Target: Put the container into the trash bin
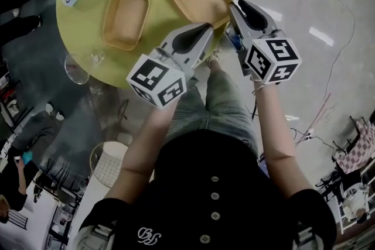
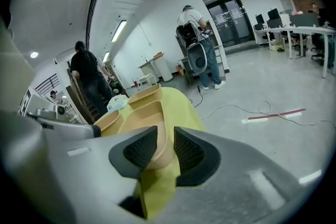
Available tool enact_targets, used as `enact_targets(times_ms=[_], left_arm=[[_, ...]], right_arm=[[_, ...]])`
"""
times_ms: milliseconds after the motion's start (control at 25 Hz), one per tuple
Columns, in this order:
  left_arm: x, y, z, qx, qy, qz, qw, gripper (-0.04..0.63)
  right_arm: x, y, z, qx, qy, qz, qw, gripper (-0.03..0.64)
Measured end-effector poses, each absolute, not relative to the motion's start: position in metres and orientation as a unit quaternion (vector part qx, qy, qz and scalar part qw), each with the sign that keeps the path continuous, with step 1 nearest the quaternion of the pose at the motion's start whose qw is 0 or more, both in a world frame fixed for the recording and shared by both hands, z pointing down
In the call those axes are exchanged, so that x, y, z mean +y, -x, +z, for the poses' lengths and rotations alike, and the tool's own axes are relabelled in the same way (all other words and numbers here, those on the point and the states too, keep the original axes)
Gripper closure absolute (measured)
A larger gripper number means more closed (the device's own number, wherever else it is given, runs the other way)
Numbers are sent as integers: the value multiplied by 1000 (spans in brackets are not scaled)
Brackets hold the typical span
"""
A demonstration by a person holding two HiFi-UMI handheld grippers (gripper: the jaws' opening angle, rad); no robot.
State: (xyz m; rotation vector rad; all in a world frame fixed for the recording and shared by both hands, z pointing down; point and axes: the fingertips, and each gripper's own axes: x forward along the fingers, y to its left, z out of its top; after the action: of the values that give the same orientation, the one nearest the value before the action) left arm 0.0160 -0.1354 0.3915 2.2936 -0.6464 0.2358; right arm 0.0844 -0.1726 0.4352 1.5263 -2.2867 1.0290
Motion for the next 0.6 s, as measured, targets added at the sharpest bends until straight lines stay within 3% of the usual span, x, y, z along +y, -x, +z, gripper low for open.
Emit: enact_targets(times_ms=[400, 600], left_arm=[[-140, -13, 390, -269, -889, 87, 359, 578], [-138, -11, 392, -269, -888, 87, 363, 578]], right_arm=[[-180, -81, 446, -774, -506, 362, 117, 526], [-183, -77, 447, -777, -506, 354, 119, 583]])
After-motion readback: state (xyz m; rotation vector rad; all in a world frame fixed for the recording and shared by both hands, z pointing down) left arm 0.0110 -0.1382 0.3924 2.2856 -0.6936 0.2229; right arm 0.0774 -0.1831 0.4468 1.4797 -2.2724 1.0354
